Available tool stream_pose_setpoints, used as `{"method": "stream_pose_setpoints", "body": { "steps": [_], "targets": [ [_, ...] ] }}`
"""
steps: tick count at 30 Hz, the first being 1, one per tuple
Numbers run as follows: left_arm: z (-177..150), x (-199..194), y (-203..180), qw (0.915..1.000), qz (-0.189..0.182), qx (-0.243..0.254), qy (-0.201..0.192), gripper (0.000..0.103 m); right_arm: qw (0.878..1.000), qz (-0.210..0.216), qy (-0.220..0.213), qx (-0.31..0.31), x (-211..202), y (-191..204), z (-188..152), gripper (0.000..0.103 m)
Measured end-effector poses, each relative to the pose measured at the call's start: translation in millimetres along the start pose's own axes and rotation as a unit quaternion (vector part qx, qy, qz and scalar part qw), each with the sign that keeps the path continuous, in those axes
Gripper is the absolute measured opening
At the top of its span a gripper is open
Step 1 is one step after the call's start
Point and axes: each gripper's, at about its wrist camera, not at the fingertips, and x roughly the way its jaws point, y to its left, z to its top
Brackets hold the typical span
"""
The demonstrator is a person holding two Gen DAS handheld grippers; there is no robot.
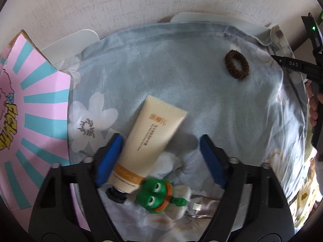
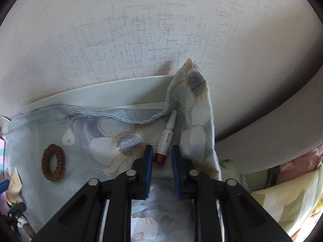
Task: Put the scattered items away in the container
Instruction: 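Grasp the cream tube with the left tool while the right grasps the white vial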
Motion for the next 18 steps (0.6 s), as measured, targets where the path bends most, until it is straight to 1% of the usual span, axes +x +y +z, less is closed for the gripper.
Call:
{"method": "stream_pose_setpoints", "body": {
  "steps": [2, 4, 5, 6, 8, 10, 11, 18],
  "targets": [
    [-2.3, -0.7, -0.5, 0.9998, 0.017, 0.010, -0.008, 0.052, 1.000, 0.005, -0.001, 0.002, -2.0, -3.9, -4.0, 0.011],
    [-3.2, -1.9, 0.1, 0.9997, 0.019, 0.012, -0.011, 0.048, 1.000, 0.010, 0.000, 0.002, -4.1, -6.7, -8.3, 0.010],
    [-3.5, -2.6, 1.2, 0.9996, 0.021, 0.010, -0.013, 0.042, 1.000, 0.014, 0.000, 0.003, -5.4, -8.2, -10.6, 0.010],
    [-3.9, -3.5, 2.5, 0.9996, 0.023, 0.007, -0.013, 0.037, 1.000, 0.019, 0.000, 0.007, -7.0, -9.9, -12.7, 0.010],
    [-4.9, -6.0, 5.4, 0.9997, 0.021, -0.002, -0.013, 0.034, 0.999, 0.046, -0.003, 0.021, -13.7, -16.7, -18.4, 0.010],
    [-6.8, -10.9, 8.6, 0.9996, 0.018, -0.013, -0.018, 0.033, 0.997, 0.068, -0.012, 0.035, -23.7, -24.5, -24.8, 0.010],
    [-7.5, -13.1, 9.5, 0.9995, 0.018, -0.015, -0.020, 0.033, 0.996, 0.079, -0.015, 0.031, -27.7, -27.3, -27.4, 0.010],
    [-9.6, -36.9, 14.2, 0.9988, 0.005, -0.027, -0.041, 0.033, 0.992, 0.121, -0.028, 0.032, -56.5, -41.8, -45.9, 0.010]
  ]
}}
